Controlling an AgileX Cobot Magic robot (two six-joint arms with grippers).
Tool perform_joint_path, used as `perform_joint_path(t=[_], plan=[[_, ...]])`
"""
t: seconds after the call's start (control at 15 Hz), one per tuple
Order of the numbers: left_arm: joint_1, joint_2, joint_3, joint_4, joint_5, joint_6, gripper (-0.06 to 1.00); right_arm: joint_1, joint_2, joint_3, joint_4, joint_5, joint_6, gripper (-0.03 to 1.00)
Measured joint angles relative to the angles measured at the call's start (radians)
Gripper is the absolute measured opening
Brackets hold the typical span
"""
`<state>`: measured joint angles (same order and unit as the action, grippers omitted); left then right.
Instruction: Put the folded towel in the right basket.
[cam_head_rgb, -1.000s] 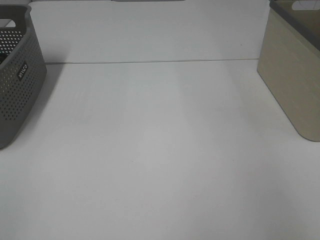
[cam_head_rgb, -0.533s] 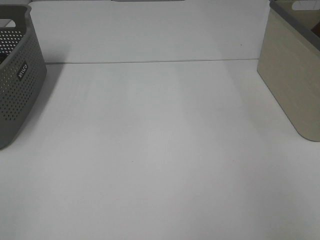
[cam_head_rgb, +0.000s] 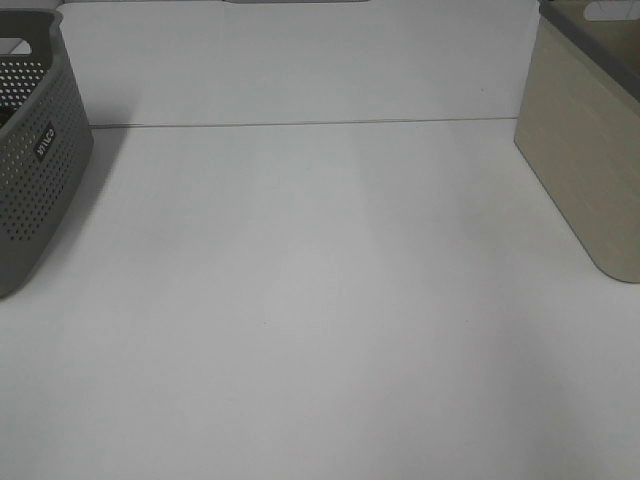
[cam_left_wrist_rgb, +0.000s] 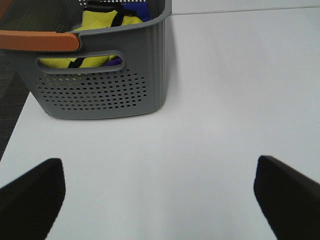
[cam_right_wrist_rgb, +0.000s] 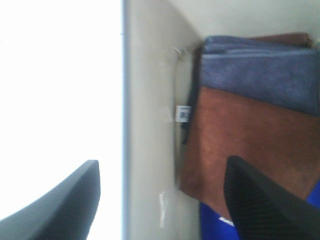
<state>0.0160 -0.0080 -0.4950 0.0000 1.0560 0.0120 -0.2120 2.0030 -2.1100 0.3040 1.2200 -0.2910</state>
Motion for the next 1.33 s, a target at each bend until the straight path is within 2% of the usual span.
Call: perform_joint_path(t=[0.27, 0.4, 1.07, 1.33], plan=[[0.000, 0.000, 0.000, 0.000, 0.000, 0.000, 0.97, 0.074, -0.111, 0.027, -0.059, 0.000, 0.071, 0.66], [0.000, 0.000, 0.000, 0.000, 0.000, 0.000, 0.97, 0.074, -0.208, 0.127, -0.071, 0.000, 0.074, 0.66], [0.000, 0.000, 0.000, 0.000, 0.000, 0.000, 0.97, 0.074, -0.843, 0.994, -0.074, -0.001, 0.106, 0.66], [0.000, 0.000, 0.000, 0.000, 0.000, 0.000, 0.97, 0.074, -1.154, 1.288, -0.076, -0.002, 0.118, 0.66]])
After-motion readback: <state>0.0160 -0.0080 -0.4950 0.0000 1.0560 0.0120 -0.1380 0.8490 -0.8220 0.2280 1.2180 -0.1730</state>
